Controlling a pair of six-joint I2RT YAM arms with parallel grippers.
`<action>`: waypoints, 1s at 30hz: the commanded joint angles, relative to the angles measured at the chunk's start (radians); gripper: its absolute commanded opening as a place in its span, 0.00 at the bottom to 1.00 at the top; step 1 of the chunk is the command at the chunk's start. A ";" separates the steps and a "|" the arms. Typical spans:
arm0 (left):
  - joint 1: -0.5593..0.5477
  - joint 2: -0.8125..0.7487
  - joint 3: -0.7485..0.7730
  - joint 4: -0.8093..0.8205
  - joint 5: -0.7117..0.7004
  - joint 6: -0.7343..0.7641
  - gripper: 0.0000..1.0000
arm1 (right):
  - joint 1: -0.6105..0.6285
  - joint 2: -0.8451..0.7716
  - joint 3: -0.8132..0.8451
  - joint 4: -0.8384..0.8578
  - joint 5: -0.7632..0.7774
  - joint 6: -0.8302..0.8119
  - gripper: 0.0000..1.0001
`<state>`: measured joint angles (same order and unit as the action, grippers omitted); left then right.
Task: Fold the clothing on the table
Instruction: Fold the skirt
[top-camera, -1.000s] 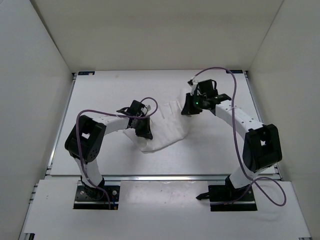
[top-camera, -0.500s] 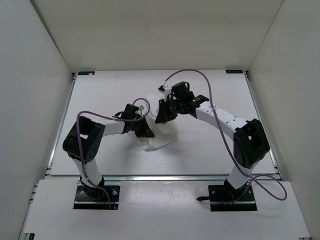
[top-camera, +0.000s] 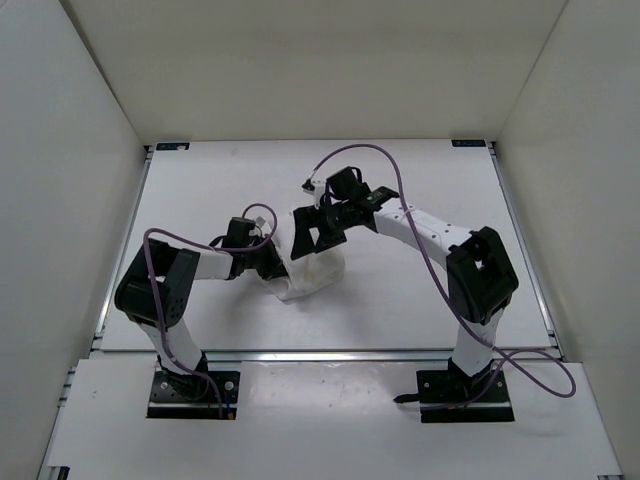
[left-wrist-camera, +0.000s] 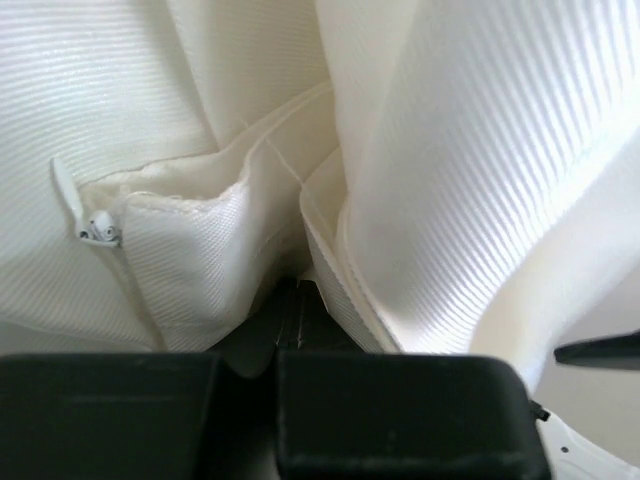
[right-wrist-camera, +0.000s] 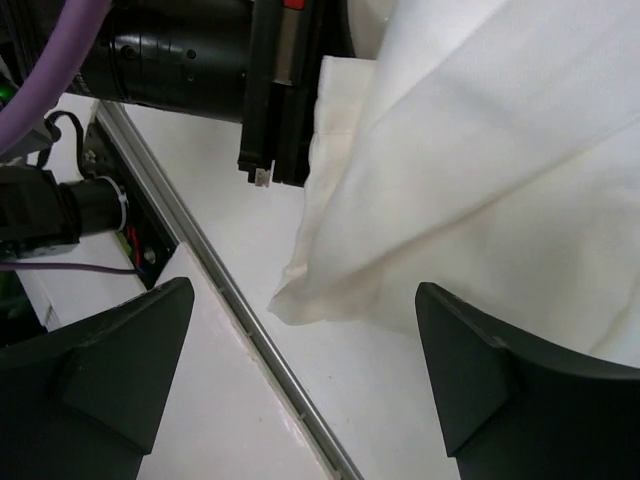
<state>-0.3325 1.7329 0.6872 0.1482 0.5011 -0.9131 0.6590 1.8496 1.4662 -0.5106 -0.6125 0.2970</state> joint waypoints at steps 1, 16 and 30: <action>0.021 -0.030 -0.034 0.010 -0.004 -0.006 0.00 | -0.035 -0.053 0.003 0.029 -0.030 0.031 0.91; 0.184 -0.314 0.158 -0.398 0.051 0.270 0.27 | -0.102 0.049 0.072 -0.028 0.135 -0.047 0.16; 0.191 -0.409 0.038 -0.440 -0.036 0.292 0.09 | -0.002 0.230 0.230 -0.122 0.217 -0.153 0.02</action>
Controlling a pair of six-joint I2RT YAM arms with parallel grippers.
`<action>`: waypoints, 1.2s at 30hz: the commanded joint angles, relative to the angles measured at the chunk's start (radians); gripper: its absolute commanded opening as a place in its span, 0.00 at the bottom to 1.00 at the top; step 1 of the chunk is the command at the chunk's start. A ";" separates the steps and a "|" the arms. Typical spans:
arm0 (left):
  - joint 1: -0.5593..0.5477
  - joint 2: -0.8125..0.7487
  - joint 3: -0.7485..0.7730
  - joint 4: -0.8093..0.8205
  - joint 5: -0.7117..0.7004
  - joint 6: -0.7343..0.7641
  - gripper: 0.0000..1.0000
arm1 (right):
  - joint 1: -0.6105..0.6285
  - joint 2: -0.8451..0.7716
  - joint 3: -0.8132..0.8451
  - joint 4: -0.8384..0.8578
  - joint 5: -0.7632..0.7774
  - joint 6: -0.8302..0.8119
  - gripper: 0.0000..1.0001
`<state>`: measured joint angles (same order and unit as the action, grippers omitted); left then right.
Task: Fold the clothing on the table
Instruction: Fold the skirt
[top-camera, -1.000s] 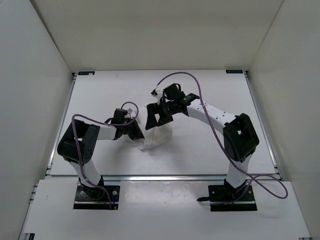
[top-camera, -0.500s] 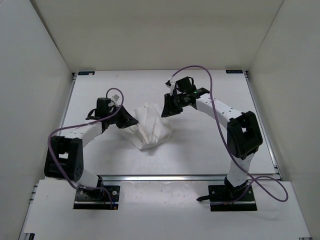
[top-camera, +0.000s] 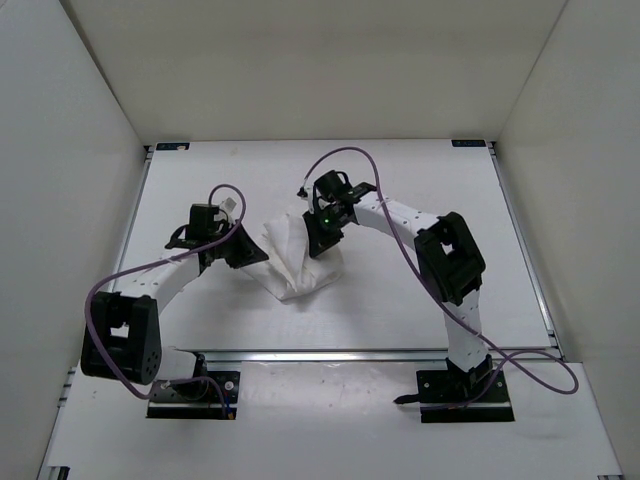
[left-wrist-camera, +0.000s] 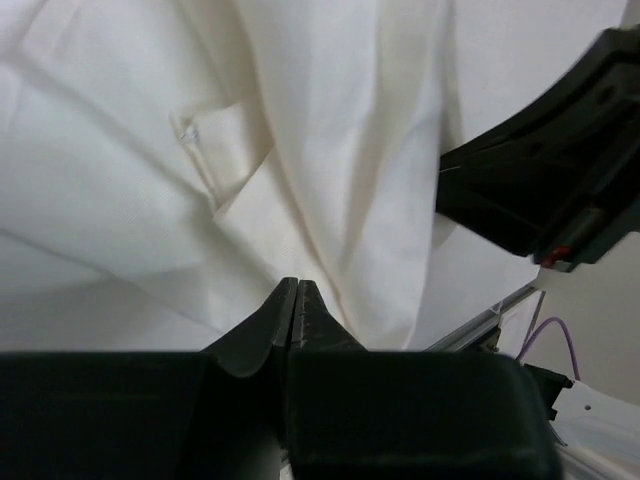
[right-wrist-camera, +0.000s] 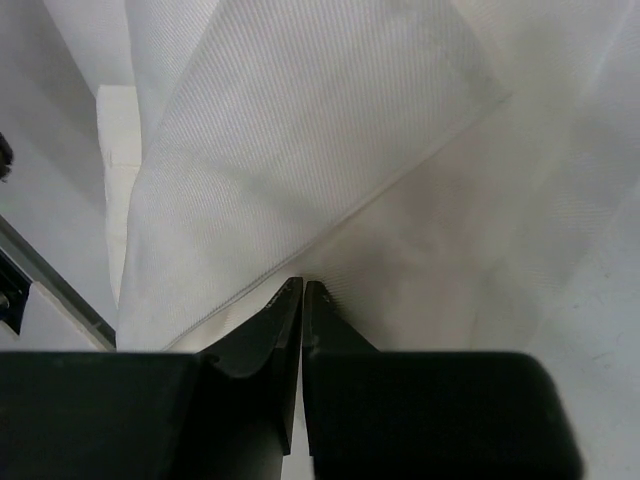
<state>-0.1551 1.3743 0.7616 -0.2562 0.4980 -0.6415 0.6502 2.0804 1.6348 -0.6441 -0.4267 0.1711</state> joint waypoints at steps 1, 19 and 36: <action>0.017 -0.064 -0.044 -0.049 -0.039 0.026 0.07 | 0.008 0.010 0.077 0.014 0.025 -0.031 0.03; 0.091 -0.136 -0.006 -0.150 -0.095 0.089 0.21 | 0.075 0.107 0.224 0.100 -0.331 0.022 0.07; -0.150 -0.136 -0.060 0.268 0.099 0.065 0.03 | -0.214 -0.253 0.004 0.076 0.005 -0.045 0.23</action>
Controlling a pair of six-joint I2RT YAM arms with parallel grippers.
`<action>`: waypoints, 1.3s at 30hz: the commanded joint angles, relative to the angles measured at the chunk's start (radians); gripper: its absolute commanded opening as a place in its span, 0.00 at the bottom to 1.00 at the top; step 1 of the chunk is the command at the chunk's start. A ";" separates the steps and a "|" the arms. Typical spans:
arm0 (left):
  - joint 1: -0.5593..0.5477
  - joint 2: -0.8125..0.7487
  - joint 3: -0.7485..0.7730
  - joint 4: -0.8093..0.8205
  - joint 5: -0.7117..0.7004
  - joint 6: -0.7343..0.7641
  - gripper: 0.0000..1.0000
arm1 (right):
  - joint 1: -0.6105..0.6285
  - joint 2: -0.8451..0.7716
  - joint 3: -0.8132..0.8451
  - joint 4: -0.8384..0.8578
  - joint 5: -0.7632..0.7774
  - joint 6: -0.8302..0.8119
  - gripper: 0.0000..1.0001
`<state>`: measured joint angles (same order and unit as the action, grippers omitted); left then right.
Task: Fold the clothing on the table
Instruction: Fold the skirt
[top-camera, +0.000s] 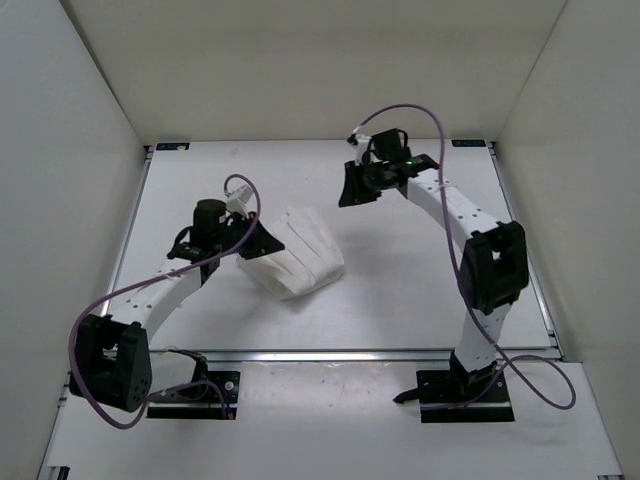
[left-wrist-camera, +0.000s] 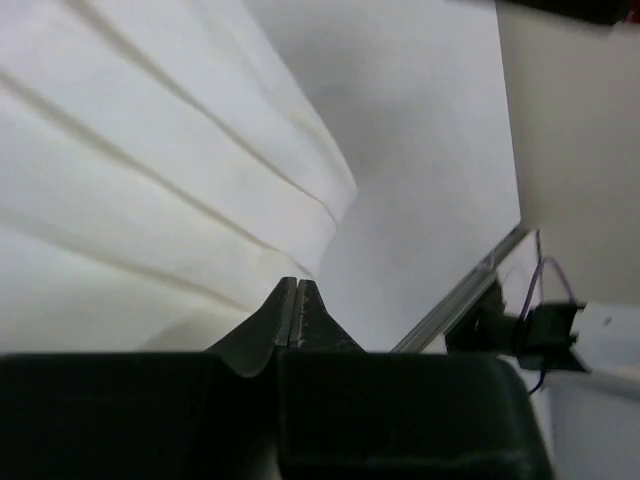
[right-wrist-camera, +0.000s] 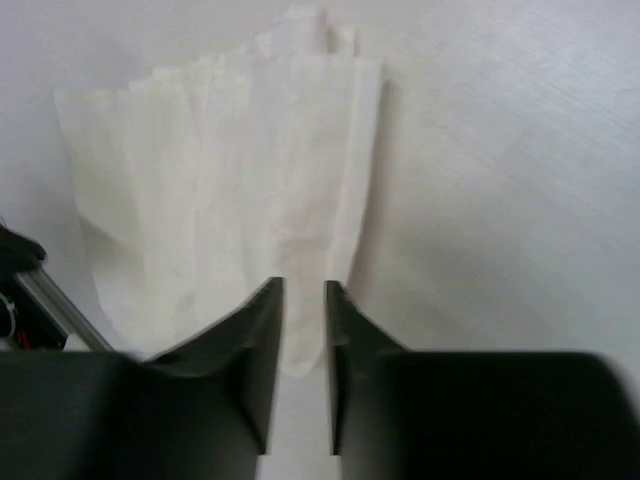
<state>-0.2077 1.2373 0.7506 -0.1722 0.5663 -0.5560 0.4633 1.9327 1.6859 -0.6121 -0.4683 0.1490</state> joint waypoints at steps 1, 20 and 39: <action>-0.117 0.002 -0.056 0.235 0.021 -0.050 0.00 | -0.044 -0.116 -0.084 0.061 0.007 -0.023 0.14; -0.122 0.096 -0.381 0.435 -0.046 -0.274 0.00 | 0.037 0.018 -0.354 0.327 -0.374 0.084 0.00; 0.019 -0.111 -0.185 0.142 0.021 -0.058 0.35 | -0.050 -0.017 -0.137 0.169 -0.283 0.057 0.22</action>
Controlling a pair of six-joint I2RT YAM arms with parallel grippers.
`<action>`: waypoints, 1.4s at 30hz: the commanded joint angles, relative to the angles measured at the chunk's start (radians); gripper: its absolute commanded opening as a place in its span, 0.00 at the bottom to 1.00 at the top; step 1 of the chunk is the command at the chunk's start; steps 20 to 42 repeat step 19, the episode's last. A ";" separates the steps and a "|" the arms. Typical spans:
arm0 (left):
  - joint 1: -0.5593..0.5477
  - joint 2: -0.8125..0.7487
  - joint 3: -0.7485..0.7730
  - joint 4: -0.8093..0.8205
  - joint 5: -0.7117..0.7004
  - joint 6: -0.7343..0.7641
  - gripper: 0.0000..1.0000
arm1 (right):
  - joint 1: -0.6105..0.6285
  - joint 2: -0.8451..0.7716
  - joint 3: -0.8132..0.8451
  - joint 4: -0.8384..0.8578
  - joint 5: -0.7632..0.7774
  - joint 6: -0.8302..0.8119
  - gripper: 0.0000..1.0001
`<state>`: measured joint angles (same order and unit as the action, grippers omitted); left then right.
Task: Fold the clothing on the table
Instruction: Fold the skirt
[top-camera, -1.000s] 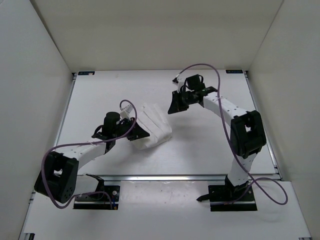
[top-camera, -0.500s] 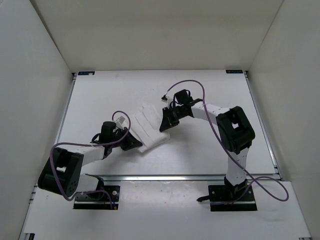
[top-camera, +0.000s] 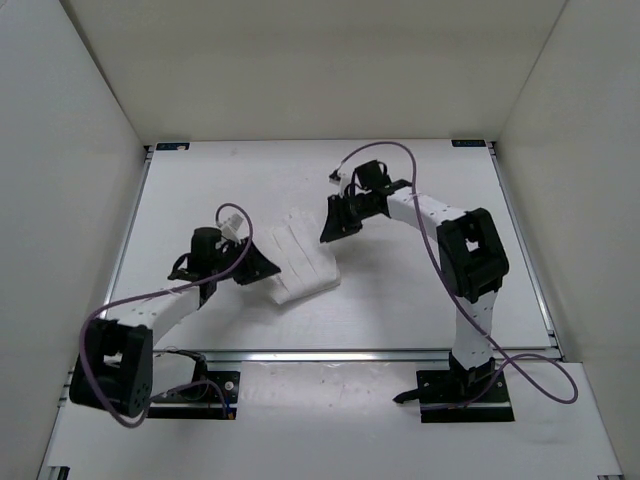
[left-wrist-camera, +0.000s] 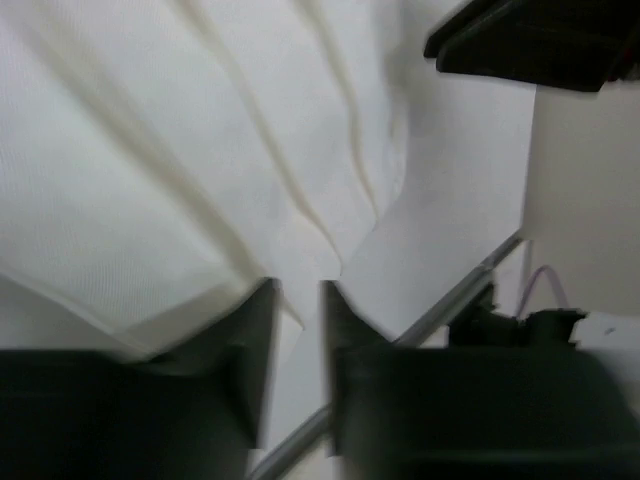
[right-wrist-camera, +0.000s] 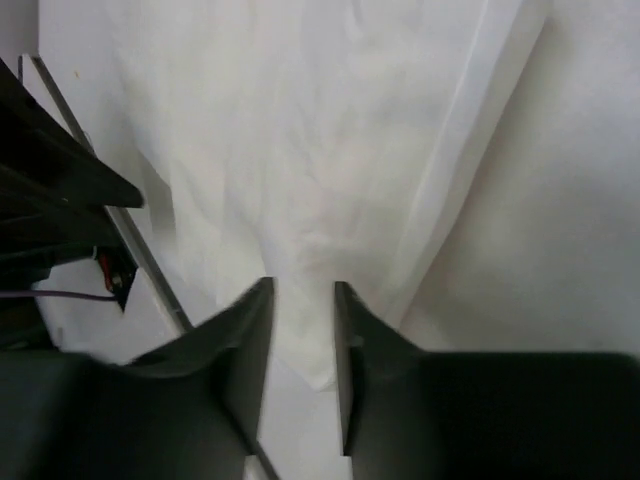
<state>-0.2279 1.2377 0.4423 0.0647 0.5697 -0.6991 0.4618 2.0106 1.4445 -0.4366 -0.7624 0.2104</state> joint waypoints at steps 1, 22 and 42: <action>0.045 -0.147 0.148 -0.139 0.012 0.125 0.52 | -0.070 -0.117 0.141 -0.005 0.008 0.006 0.31; 0.065 -0.469 0.214 -0.517 -0.510 0.337 0.99 | -0.242 -0.605 -0.320 0.036 0.399 -0.088 0.96; 0.065 -0.469 0.214 -0.517 -0.510 0.337 0.99 | -0.242 -0.605 -0.320 0.036 0.399 -0.088 0.96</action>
